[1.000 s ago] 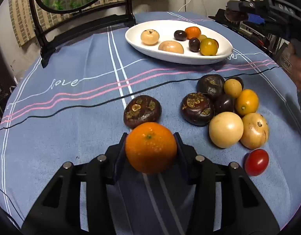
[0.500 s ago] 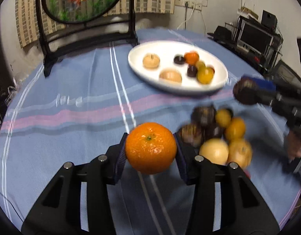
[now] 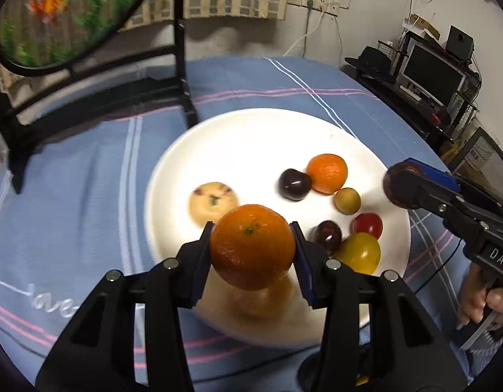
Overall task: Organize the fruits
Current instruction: 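Carry the orange onto the plate and open the left tool, then grasp a large dark purple fruit with the left tool while the right tool grasps a dark plum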
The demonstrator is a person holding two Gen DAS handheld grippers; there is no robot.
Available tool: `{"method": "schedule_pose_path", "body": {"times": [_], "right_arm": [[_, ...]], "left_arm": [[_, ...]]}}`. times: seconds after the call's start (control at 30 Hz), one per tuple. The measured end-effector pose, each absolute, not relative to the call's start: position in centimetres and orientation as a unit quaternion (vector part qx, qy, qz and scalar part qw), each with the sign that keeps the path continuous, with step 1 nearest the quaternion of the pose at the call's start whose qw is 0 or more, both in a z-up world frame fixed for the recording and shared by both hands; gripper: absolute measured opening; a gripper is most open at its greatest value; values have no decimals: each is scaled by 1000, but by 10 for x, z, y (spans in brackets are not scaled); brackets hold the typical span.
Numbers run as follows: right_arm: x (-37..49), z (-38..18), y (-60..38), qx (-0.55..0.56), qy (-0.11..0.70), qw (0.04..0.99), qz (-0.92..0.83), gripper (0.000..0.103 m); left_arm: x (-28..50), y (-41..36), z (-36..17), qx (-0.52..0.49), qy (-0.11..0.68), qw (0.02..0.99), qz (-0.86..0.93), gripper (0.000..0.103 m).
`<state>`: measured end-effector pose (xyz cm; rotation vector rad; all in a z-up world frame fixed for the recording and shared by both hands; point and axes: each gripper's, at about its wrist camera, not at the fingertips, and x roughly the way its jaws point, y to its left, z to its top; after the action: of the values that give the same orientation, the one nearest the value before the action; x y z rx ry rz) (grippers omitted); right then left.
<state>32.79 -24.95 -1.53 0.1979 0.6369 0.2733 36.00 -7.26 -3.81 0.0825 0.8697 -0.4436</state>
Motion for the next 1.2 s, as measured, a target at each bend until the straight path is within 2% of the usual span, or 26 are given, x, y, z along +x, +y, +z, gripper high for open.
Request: {"method": "schedule_pose_path", "body": {"times": [0.03,0.07,0.13,0.23,0.33,0.37,0.47,0.63,0.73,0.9,1.2], "right_arm": [[332,-16,-250,93,315,935,131,52],[333,-16,-249,88,316,936,128,72],[328,-10,-250,85,293,944,122,74],[318,1,-253,89,271,951,123,74],[304,14,-257,109,250,953,132,75],[300,18,-258,116,249,951,139,78],[279,24,-257,137,253,946,149,98],[239,11,-259,185,263,933,161,98],[223,-4,-269,234,277,919,155,99],[210,-18,-277,264,292,909,139,99],[217,-27,-271,257,320,901,141,99]], "left_arm": [[362,-76,-41,38,419,881,-214,48],[364,-79,-42,36,417,882,-215,63],[363,-78,-41,31,405,889,-210,75],[358,-73,-35,23,401,891,-210,75],[344,-56,-24,18,393,897,-201,81],[338,-50,-21,19,389,900,-197,86],[304,-21,-12,38,370,914,-162,94],[251,19,-25,59,366,922,-112,100],[232,33,-41,55,376,920,-98,100],[223,36,-67,68,383,918,-78,100],[228,28,-79,80,398,909,-91,101]]}}
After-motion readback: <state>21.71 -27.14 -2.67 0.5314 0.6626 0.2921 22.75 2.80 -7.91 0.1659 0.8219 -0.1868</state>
